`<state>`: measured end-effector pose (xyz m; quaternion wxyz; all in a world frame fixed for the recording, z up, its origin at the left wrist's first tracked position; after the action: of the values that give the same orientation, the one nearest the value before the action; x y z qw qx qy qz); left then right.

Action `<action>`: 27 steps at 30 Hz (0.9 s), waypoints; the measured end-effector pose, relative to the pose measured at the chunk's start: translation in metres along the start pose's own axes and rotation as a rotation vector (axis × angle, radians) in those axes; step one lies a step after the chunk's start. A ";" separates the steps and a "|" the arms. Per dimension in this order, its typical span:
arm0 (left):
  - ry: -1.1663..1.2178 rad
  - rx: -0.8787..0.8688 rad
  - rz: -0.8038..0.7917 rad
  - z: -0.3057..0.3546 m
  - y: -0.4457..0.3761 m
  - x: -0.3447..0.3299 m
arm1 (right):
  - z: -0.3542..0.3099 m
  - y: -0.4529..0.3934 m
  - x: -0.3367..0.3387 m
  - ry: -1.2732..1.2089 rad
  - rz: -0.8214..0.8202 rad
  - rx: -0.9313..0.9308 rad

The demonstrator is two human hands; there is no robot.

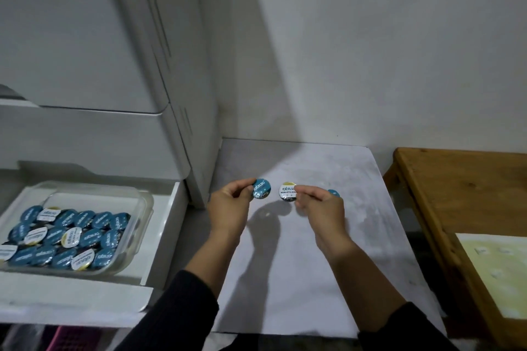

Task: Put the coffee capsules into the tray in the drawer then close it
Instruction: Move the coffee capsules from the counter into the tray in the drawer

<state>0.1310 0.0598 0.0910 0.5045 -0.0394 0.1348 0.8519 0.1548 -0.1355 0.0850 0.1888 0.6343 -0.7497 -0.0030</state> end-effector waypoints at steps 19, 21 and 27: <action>-0.050 -0.140 -0.150 0.096 0.014 0.107 | -0.076 0.097 -0.082 -0.095 -0.019 0.066; -0.058 -0.134 -0.159 0.107 0.006 0.136 | -0.082 0.109 -0.106 -0.108 0.002 0.063; -0.077 -0.143 -0.153 0.137 -0.024 0.240 | -0.094 0.150 -0.202 -0.124 -0.012 0.056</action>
<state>0.0438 0.3114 0.1691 0.5686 -0.0527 0.0507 0.8193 0.0642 0.1084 0.1530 0.1241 0.6424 -0.7559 -0.0224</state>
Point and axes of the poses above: each hand's wrist, its own y-axis away from the middle knuckle, its own x-axis out of the back of the hand, z = x × y, the point moved 7 cm from there along -y, towards the middle knuckle, and after that the axes turned 15 degrees about y, right-handed, at the moved point
